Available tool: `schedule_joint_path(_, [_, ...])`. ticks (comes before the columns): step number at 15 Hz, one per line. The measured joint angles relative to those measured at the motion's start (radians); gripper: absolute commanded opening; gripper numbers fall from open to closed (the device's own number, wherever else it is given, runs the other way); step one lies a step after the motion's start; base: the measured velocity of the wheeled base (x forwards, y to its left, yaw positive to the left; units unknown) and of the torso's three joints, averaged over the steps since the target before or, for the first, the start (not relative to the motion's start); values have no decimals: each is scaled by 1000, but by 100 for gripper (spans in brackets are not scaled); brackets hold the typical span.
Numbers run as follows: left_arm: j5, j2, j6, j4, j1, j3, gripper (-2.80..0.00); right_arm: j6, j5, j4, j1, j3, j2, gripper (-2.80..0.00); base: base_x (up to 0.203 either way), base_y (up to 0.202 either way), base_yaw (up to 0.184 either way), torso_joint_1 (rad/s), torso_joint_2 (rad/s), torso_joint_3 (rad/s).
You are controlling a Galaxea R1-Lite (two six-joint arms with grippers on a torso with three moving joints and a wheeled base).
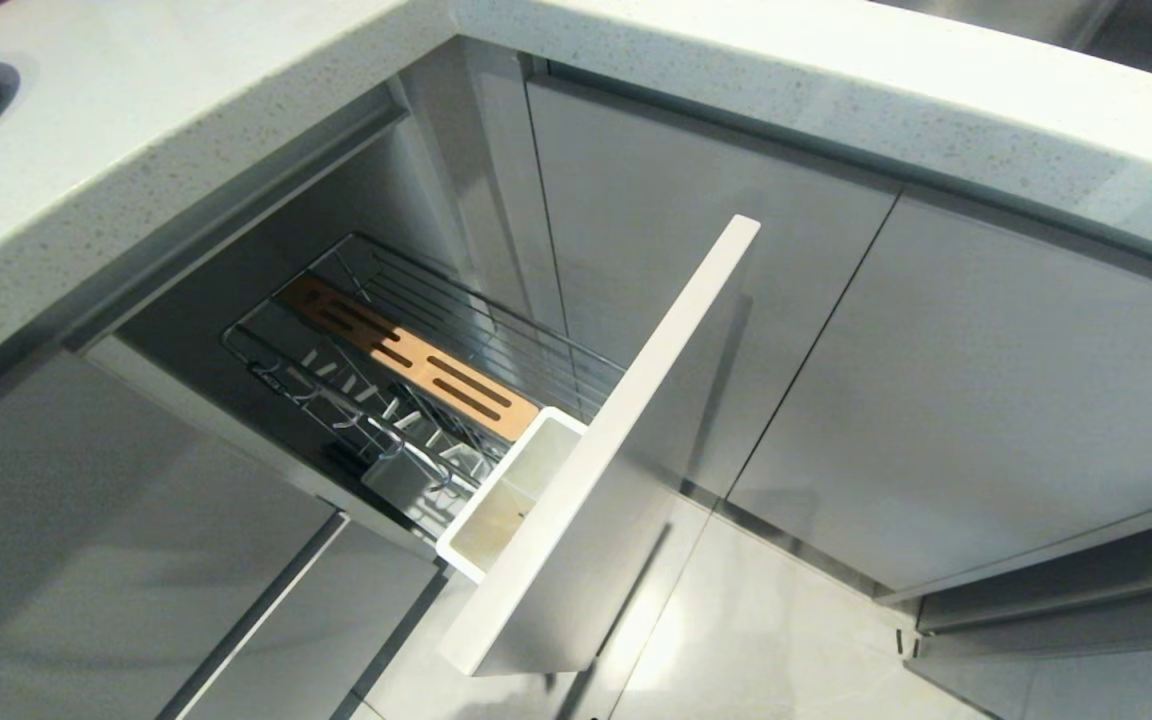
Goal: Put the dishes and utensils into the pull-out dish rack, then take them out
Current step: Take the chopsticks out of the cupboard
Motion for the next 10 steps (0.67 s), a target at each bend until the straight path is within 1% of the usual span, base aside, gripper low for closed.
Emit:
schedule_joint_path(2, [32, 2, 0, -16, 1, -5, -280, 0, 0, 0, 0, 0, 0, -280, 0, 0, 0, 0, 0, 0])
schedule_joint_path(5, [41, 2, 1, -15, 4, -19, -280, 0, 0, 0, 0, 0, 0, -280, 0, 0, 0, 0, 0, 0])
schedule_joint_path(6, [31, 3, 1, -13, 3, -18, -280, 0, 0, 0, 0, 0, 0, -280, 0, 0, 0, 0, 0, 0])
schedule_joint_path(10, [-80, 9, -2, -17, -3, 10, -280, 0, 0, 0, 0, 0, 0, -280, 0, 0, 0, 0, 0, 0])
